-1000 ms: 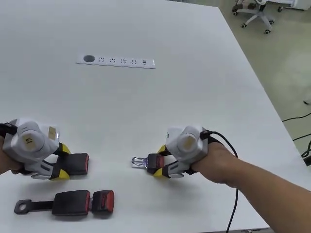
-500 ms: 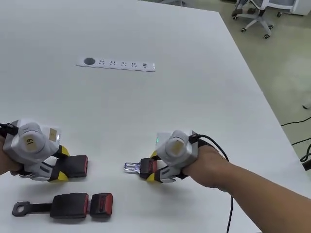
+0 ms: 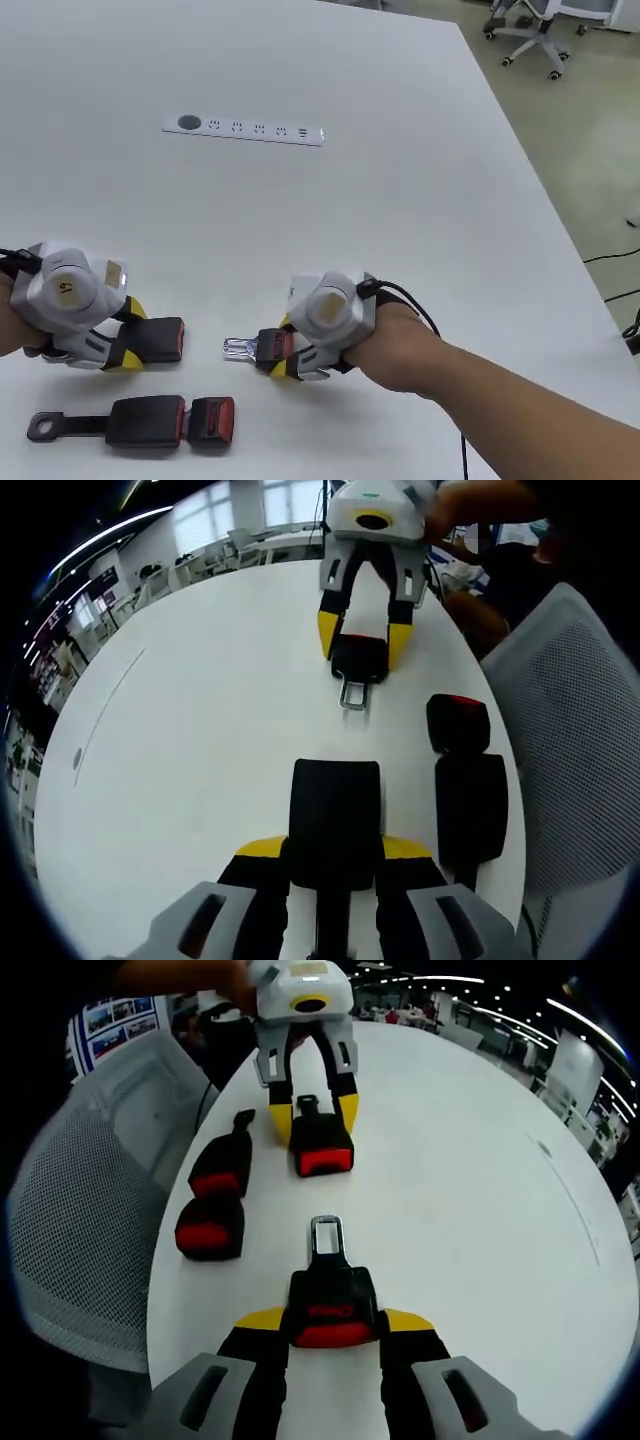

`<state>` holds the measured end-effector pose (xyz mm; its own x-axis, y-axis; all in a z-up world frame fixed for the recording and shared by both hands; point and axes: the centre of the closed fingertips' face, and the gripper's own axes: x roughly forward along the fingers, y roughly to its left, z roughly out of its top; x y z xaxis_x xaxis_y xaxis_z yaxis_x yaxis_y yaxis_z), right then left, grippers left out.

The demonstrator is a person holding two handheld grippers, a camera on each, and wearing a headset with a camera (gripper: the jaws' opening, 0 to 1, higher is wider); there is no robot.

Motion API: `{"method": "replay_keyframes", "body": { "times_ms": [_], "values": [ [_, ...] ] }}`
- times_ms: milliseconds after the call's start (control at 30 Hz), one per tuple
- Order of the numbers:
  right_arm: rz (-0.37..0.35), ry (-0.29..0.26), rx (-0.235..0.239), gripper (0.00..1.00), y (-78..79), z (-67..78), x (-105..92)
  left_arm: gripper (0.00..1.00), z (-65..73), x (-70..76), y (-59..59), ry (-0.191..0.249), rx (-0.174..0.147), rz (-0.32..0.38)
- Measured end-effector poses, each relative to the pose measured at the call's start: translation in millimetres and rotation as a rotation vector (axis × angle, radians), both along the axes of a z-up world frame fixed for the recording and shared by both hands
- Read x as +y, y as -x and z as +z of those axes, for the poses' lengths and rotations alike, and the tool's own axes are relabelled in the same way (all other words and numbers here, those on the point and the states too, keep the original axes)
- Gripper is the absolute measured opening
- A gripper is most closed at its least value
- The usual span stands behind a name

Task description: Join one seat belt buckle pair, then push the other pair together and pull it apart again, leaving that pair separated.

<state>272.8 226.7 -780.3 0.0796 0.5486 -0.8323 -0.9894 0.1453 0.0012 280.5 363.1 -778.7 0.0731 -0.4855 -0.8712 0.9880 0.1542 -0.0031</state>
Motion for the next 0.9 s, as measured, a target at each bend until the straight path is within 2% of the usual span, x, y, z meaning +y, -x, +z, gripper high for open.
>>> {"method": "replay_keyframes", "body": {
  "times_ms": [300, 500, 567, 900],
  "values": [
    [0.010, -0.014, -0.007, 0.32, -2.6, -4.4, 22.2, 0.34, -0.2, 0.2, -0.4, -0.002, -0.002, -0.011],
    [0.008, -0.034, -0.014, 0.32, 2.2, 2.0, 33.6, 0.34, -0.2, -0.2, -0.6, -0.004, -0.008, -0.016],
    [0.009, -0.042, -0.018, 0.32, 0.0, -3.4, 37.5, 0.34, -0.5, 0.0, -0.5, -0.006, -0.008, -0.017],
    [-0.003, -0.042, -0.031, 0.32, -4.0, 1.5, 46.4, 0.34, -1.6, 0.4, -0.7, -0.015, -0.007, -0.035]
  ]
}}
